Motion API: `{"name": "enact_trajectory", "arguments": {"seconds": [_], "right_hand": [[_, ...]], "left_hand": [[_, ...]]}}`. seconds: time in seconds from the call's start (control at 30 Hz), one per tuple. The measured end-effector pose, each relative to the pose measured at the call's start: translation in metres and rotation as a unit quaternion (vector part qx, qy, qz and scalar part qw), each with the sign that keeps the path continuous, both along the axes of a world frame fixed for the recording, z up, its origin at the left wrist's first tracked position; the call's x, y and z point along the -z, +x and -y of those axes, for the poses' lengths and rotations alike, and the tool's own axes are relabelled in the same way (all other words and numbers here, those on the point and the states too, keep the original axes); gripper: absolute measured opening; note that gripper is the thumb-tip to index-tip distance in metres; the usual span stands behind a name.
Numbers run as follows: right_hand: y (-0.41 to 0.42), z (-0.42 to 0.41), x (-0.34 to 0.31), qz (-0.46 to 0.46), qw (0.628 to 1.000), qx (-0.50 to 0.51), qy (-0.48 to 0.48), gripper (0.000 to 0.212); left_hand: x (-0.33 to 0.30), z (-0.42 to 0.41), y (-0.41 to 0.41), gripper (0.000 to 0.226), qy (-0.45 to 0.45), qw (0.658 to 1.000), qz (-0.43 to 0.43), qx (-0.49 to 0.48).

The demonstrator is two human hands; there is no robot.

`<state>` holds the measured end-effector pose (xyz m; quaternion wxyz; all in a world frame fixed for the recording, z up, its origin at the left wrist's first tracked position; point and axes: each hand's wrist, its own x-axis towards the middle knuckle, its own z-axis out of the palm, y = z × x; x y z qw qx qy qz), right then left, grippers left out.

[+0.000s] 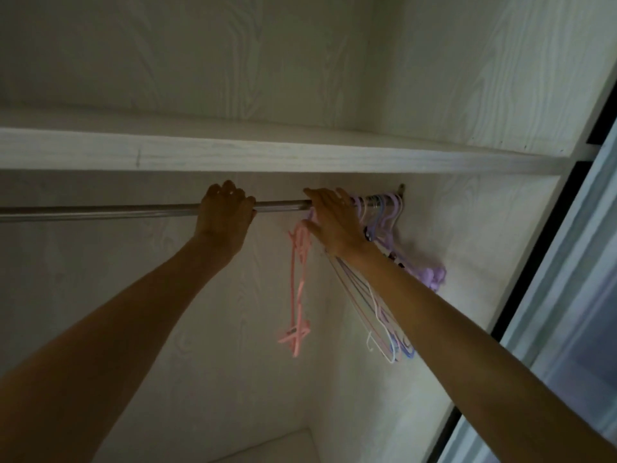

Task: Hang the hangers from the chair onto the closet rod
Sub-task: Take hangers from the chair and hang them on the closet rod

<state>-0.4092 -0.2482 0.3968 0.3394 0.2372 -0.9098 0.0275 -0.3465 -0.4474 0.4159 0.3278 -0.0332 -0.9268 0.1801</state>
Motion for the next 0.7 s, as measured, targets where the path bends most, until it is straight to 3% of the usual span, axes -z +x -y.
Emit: {"name": "enact_trajectory", "arguments": {"seconds": [0.27,0.6,0.7], "right_hand": [[-0.010,-0.056,-0.014,-0.013,0.998,0.046,0.036,0.047],[0.002,-0.063,-0.020,0.011,0.993,0.086,0.085,0.062],[0.019,-0.063,-0.018,-0.009,0.996,0.057,0.067,0.054]], "left_hand": [[-0.001,-0.028,0.006,0.038,-0.110,0.988,0.045,-0.101],[-0.002,-0.021,0.007,0.042,-0.080,0.993,0.024,-0.078],[0.002,-0.014,0.015,0.053,-0.027,0.999,-0.002,-0.026]]}}
